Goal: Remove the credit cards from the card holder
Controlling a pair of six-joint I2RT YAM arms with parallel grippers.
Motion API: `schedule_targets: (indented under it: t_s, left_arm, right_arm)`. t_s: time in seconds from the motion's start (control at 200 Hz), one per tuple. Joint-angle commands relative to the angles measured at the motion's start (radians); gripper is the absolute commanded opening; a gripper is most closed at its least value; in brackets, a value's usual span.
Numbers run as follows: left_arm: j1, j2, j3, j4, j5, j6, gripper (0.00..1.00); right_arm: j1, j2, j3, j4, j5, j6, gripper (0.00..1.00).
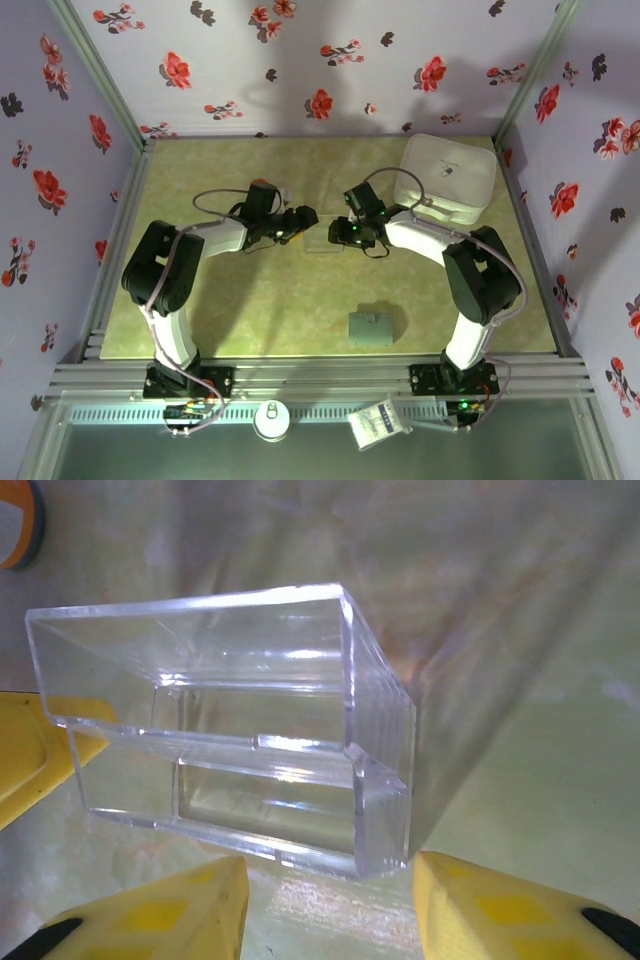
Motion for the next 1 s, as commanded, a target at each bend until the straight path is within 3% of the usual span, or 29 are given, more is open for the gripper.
schedule_targets:
  t_s: [0.0,0.995]
  left_arm:
    - [-0.007,0.035,0.039,-0.012,0.024,-0.005,0.7]
    - [0.048,0.181,0.289,-0.157,0.057,0.049,0.7]
  right_arm:
    - [-0.001,0.032,0.048,-0.009,-0.003,-0.018,0.5]
    - [-0.084,0.191,0.266,-0.064,-0.081,-0.063,0.5]
